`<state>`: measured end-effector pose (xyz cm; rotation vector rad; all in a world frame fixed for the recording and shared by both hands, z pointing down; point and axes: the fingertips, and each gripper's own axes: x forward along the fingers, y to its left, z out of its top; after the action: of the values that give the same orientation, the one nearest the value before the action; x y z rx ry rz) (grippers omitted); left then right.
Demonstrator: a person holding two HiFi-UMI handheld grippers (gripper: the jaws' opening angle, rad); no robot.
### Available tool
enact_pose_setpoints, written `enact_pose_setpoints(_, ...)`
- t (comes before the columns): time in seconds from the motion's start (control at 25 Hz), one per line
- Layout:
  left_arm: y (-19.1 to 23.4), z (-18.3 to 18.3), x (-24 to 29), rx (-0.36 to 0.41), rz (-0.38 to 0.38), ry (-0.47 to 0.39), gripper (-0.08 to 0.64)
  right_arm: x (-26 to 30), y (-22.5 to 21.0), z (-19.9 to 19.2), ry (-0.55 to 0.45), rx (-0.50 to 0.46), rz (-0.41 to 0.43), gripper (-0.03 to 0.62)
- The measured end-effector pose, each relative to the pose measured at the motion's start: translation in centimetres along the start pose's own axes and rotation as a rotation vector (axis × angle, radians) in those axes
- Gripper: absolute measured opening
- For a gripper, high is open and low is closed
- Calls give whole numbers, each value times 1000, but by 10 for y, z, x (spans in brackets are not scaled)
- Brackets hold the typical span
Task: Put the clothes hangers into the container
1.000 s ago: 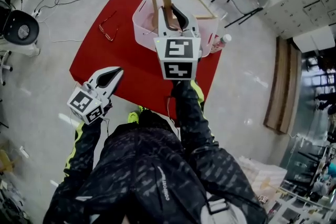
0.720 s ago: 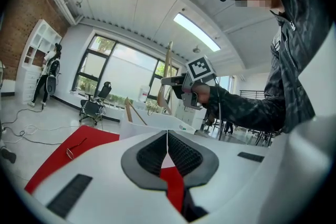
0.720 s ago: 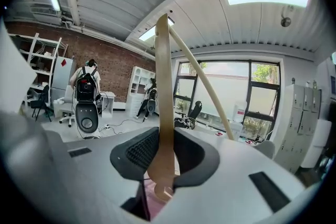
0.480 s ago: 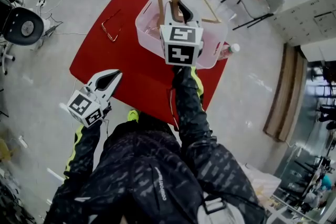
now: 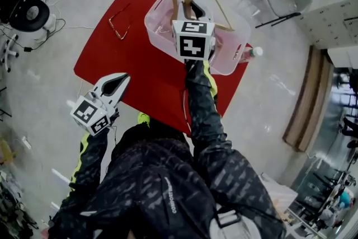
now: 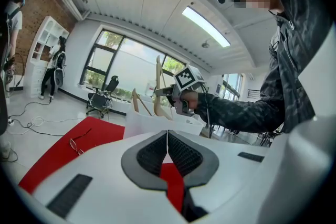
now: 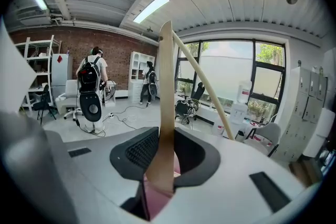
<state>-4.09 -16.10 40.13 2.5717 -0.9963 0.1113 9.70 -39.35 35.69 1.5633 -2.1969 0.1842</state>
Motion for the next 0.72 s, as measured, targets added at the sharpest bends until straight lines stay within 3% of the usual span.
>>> enact_pose_setpoints(0.4, 5, -6, 7, -23, 25, 13, 12, 26, 8, -31, 108, -1, 84, 101)
enact_pose_setpoints(0.72, 5, -12, 8, -37, 30, 13, 12, 42, 7, -73, 325, -184, 111, 115)
